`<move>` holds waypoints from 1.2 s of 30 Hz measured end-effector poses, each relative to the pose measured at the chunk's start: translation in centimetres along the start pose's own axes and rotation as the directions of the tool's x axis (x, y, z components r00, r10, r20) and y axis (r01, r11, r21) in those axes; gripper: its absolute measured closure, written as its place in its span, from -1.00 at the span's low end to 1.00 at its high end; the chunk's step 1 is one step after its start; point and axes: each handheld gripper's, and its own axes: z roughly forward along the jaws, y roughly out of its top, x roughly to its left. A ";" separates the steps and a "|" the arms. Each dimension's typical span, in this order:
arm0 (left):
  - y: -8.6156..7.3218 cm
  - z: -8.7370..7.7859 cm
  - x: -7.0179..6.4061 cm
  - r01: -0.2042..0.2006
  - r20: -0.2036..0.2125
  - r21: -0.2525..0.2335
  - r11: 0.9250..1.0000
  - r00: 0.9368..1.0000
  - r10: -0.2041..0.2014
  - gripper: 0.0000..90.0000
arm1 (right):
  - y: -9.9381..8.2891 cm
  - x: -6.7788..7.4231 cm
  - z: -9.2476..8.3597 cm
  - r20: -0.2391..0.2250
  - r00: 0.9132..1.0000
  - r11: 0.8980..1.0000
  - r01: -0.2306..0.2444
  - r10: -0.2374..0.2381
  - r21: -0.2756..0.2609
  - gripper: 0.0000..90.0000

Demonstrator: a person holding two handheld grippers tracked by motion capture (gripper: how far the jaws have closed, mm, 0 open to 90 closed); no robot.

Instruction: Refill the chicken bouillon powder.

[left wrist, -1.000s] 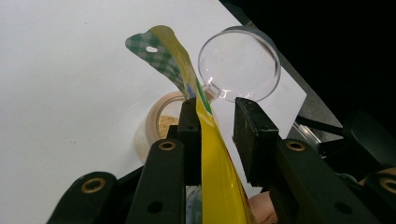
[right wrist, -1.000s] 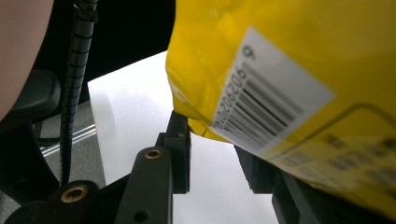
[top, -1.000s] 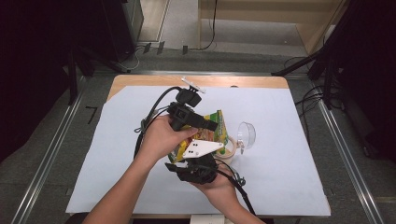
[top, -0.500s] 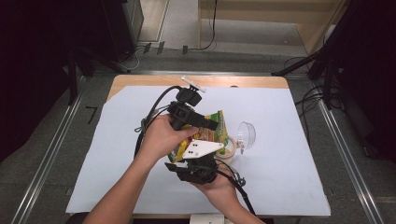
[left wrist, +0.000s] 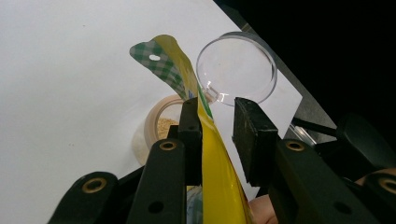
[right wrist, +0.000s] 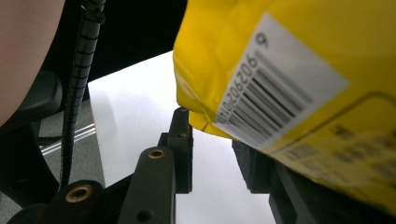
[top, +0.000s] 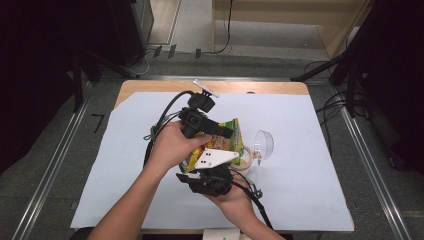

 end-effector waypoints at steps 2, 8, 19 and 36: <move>0.0 0.0 0.1 -0.001 0.001 0.000 1.000 1.000 0.001 0.63 | 0.0 0.0 0.0 -0.001 1.000 1.000 -0.001 0.001 0.003 0.57; 0.2 0.1 0.2 -0.001 0.003 0.000 1.000 1.000 0.001 0.63 | 0.1 -0.2 0.0 0.006 1.000 1.000 0.014 -0.014 0.003 0.59; 0.2 0.2 0.0 -0.021 -0.013 -0.008 1.000 1.000 0.020 0.63 | -0.1 -0.5 0.0 0.000 1.000 1.000 -0.001 0.001 0.001 0.59; 0.0 0.4 -0.5 -0.053 -0.050 -0.021 0.998 0.997 0.052 0.65 | -0.3 -0.8 0.2 -0.001 1.000 1.000 -0.013 0.013 0.000 0.56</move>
